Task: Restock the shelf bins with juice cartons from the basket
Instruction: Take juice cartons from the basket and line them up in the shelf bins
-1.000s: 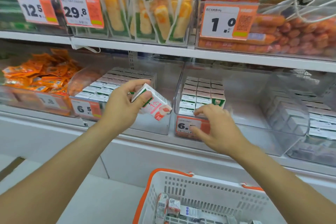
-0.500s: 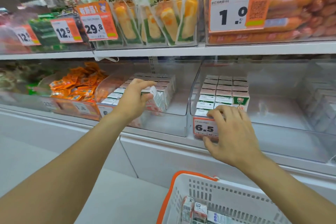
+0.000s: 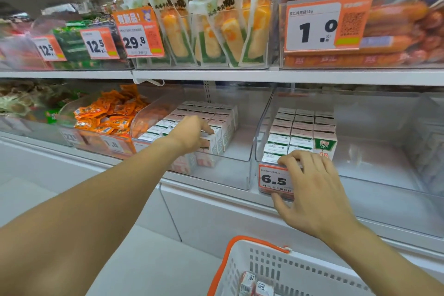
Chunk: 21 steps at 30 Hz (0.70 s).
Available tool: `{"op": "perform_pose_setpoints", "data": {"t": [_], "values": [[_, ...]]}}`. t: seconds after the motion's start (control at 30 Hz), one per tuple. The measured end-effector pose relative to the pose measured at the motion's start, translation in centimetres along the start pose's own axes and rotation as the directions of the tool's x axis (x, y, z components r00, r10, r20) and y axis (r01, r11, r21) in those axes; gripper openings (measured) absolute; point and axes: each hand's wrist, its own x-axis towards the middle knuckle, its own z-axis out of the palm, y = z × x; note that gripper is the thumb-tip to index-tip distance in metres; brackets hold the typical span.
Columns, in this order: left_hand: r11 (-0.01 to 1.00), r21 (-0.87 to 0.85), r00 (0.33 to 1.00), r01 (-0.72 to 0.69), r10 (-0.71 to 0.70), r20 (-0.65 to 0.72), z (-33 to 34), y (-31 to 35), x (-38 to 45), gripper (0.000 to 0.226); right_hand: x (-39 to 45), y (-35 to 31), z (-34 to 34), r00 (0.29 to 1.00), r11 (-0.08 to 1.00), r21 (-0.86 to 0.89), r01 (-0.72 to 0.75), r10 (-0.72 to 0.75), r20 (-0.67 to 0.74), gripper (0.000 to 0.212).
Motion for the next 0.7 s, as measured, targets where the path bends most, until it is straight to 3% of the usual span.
{"op": "perform_pose_setpoints", "data": {"t": [0.1,0.17,0.23,0.27,0.33,0.37,0.5,0.6,0.7], "values": [[0.998,-0.043,0.987,-0.045,0.038,-0.158,-0.3,0.1,-1.6,0.039,-0.2,0.4,-0.2,0.998,0.999,0.02,0.028,-0.029,0.051,0.061],[0.986,-0.073,0.935,-0.148,0.115,-0.336,-0.1,0.8,-3.6,0.025,-0.5,0.7,-0.6,0.998,0.993,0.114,0.025,-0.03,0.047,0.06],[0.953,-0.085,0.867,-0.292,0.226,-0.444,0.6,2.3,-6.3,0.006,-1.1,0.7,-1.3,0.998,0.97,0.24,0.046,-0.033,-0.057,0.05],[0.931,-0.108,0.863,-0.35,0.275,-0.424,1.2,3.2,-7.7,0.002,-1.5,0.5,-1.7,0.989,0.959,0.271,0.085,-0.049,-0.139,0.041],[0.89,-0.196,0.902,-0.412,0.369,-0.223,2.8,4.9,-10.6,0.005,-2.8,0.1,-2.6,0.966,0.936,0.306,0.177,-0.106,-0.235,0.026],[0.878,-0.231,0.907,-0.42,0.414,-0.077,3.9,5.6,-11.8,0.005,-3.5,0.0,-2.9,0.966,0.919,0.338,0.206,-0.136,-0.219,0.02],[0.878,-0.287,0.81,-0.383,0.468,0.352,10.0,7.0,-15.9,0.009,-7.4,1.1,-1.8,0.973,0.895,0.429,0.124,-0.195,0.126,0.008],[0.916,-0.316,0.785,-0.247,0.381,0.488,15.8,7.0,-18.3,0.012,-11.9,3.3,0.4,0.906,0.896,0.427,-0.118,-0.079,0.415,0.01],[0.946,-0.285,0.826,-0.151,0.28,0.49,21.3,6.4,-20.4,0.019,-16.8,5.6,1.9,0.766,0.896,0.331,-0.296,0.015,0.643,0.006]]}}
